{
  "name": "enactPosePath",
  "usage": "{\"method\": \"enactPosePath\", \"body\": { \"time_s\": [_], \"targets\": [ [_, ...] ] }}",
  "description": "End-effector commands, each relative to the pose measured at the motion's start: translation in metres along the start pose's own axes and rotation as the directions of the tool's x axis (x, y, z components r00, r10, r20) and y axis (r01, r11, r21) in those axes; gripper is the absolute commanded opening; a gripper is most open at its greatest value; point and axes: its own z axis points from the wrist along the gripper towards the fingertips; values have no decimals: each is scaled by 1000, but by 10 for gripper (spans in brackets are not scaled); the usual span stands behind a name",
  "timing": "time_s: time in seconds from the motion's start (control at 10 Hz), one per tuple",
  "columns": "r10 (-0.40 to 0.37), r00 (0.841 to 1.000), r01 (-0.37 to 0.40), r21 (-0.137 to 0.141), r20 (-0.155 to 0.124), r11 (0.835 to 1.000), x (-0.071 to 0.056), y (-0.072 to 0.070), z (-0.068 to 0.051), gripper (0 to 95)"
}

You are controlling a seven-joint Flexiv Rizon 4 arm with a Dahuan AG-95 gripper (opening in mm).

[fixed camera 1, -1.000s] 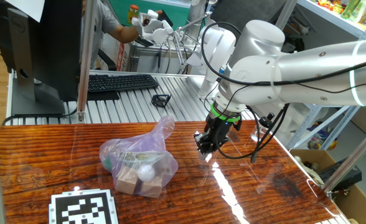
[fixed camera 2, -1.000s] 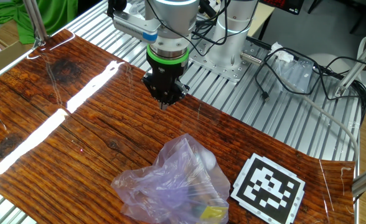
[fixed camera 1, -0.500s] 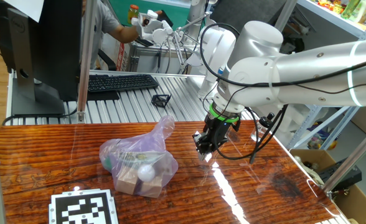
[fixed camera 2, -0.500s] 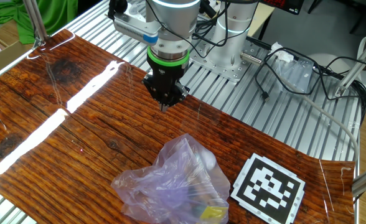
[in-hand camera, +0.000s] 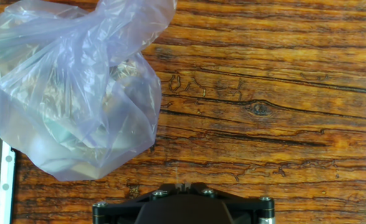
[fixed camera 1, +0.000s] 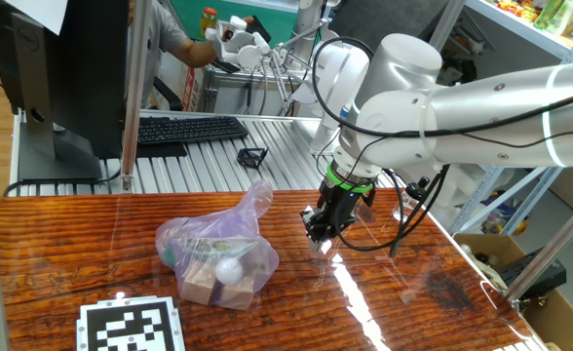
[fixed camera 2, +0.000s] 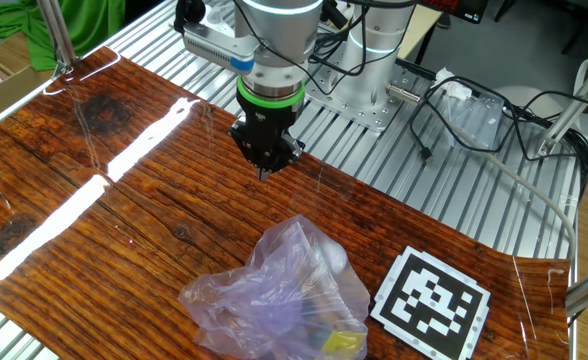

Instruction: Pick up a bag of things

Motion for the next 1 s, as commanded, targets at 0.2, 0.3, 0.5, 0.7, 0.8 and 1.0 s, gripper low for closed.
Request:
{"method": "enactPosePath", "body": {
  "time_s": [0.2,0.3,0.5,0.7,0.8,1.0],
  "targets": [
    [1,1000,-1,0,-1,1000,-1,1,1,0],
    [4,1000,-4,0,1,1000,-2,3,4,0],
    [3,1000,-3,0,1,1000,-5,4,7,0],
    [2,1000,-2,0,1,1000,-8,5,9,0],
    [2,1000,-2,-1,-1,1000,-9,5,10,0],
    [0,1000,0,-1,-3,1000,-13,6,10,0]
  ]
}}
